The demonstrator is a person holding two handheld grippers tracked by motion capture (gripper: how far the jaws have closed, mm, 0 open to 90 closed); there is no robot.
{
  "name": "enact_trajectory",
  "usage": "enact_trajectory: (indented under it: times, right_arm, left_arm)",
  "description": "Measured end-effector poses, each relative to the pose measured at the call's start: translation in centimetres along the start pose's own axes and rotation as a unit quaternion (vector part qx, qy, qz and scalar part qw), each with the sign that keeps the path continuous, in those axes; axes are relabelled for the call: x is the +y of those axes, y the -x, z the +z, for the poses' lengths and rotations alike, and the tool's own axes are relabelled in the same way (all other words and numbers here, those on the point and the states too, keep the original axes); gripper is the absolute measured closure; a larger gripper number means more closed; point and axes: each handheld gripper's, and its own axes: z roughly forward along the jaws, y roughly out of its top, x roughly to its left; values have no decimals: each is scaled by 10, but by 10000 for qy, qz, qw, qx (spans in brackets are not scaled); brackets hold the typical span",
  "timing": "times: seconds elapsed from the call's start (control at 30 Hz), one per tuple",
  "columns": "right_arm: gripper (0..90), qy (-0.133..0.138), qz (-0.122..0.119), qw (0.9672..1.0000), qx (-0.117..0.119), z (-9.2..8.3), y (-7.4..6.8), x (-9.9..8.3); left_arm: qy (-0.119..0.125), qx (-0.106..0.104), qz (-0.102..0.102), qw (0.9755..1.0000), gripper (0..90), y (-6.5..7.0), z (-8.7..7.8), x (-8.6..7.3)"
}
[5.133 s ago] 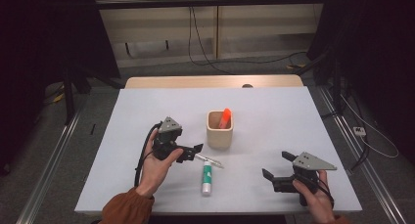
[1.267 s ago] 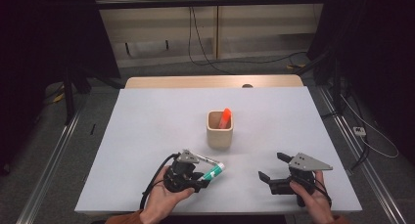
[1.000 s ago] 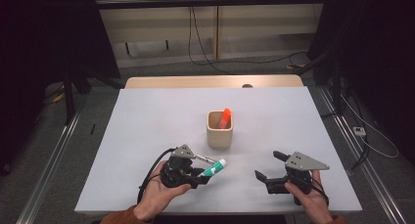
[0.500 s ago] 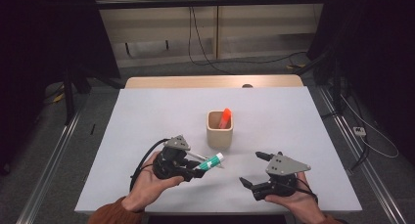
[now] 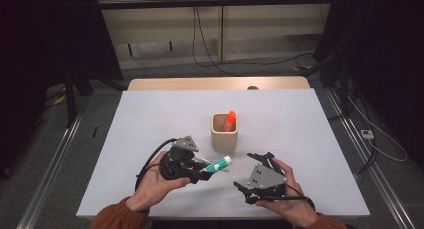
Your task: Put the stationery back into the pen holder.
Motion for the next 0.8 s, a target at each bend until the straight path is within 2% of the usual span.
enact_trajectory:
  times: [0.17, 0.2, 0.23, 0.3, 0.37, 0.47, 0.5, 0.57, 0.6, 0.67, 0.8]
  right_arm:
    - [159, -24, -465, 9988, -155, 3, -6, 6]
    - [162, -43, -592, 9980, -216, 4, -7, 7]
    - [173, -78, -699, 9972, -236, 5, -8, 9]
    - [204, -197, -932, 9952, -230, 7, -10, 12]
    - [215, -207, -1182, 9921, -378, 9, -12, 15]
    - [236, -187, -1409, 9888, -455, 11, -14, 19]
    - [248, -175, -1417, 9885, -491, 13, -15, 19]
    - [255, -275, -1627, 9851, -491, 15, -15, 19]
    - [264, -302, -1753, 9829, -476, 17, -15, 20]
    - [286, -316, -1875, 9802, -560, 19, -18, 21]
    - [322, -287, -2212, 9721, -728, 22, -22, 23]
  left_arm:
    - [-105, -41, 45, 9999, 657, 1, 5, 4]
    - [-135, 46, -15, 9999, 657, 2, 6, 6]
    - [-136, -20, -34, 9999, 657, 0, 7, 7]
    - [-215, 81, -27, 9997, 658, 0, 9, 9]
    - [-226, 75, -45, 9997, 657, -2, 10, 10]
    - [-242, 76, -52, 9997, 657, -4, 11, 12]
    - [-271, 100, -34, 9996, 658, -5, 12, 12]
    - [-260, 34, -67, 9996, 657, -6, 14, 12]
    - [-281, 95, -83, 9995, 657, -5, 15, 13]
    - [-326, 94, -88, 9994, 657, -6, 16, 13]
    - [-310, 108, -121, 9994, 657, -6, 18, 14]
